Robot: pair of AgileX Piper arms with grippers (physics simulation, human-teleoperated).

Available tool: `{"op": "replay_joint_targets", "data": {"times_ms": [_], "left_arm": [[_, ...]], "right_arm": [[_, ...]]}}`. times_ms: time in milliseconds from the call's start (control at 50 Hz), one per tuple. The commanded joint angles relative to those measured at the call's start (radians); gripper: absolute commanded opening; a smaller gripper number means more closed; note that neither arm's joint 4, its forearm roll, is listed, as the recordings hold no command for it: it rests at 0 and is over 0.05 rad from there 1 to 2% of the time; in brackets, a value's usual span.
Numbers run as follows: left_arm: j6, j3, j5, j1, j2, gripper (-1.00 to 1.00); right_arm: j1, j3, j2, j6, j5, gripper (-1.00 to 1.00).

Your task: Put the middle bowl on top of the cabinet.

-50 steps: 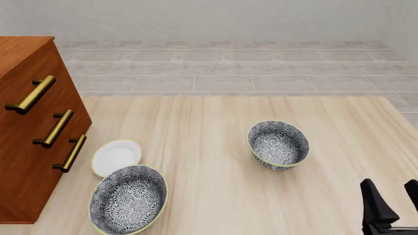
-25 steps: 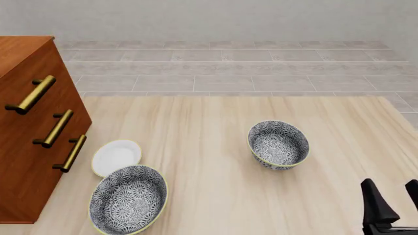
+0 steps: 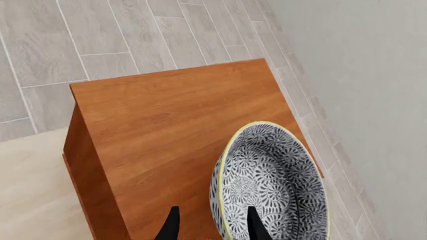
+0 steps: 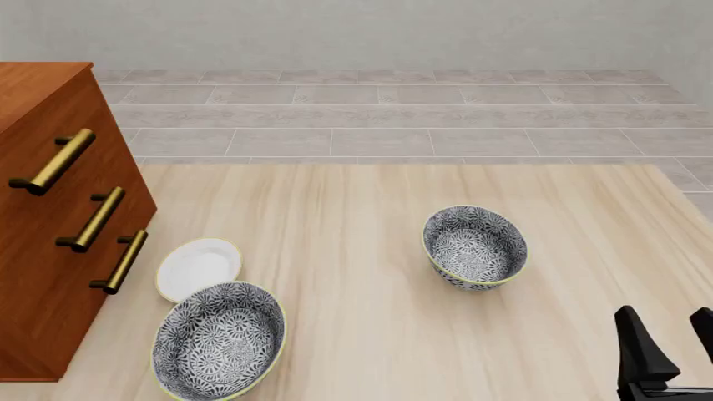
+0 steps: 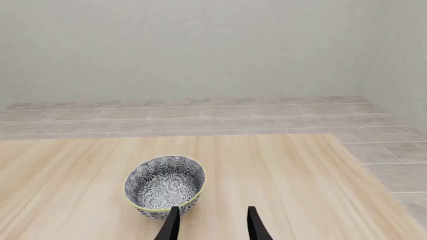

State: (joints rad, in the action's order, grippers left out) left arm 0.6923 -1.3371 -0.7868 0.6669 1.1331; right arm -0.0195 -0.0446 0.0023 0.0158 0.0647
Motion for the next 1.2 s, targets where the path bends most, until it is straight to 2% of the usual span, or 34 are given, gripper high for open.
{"op": "replay_joint_targets", "data": {"times_ms": [20, 800, 1200], "left_arm": [[0.005, 0.004, 0.003, 0.011, -0.017, 1.00], [0.077, 0.038, 0.006, 0.011, -0.147, 1.00], [0.118, 0.083, 0.017, -0.025, -0.219, 1.00]], "right_arm": [[-0.001, 0.003, 0.000, -0.001, -0.001, 1.00], [-0.003, -0.026, -0.001, -0.018, 0.016, 1.00], [-0.004, -0.026, -0.002, -0.021, 0.017, 1.00]]}}
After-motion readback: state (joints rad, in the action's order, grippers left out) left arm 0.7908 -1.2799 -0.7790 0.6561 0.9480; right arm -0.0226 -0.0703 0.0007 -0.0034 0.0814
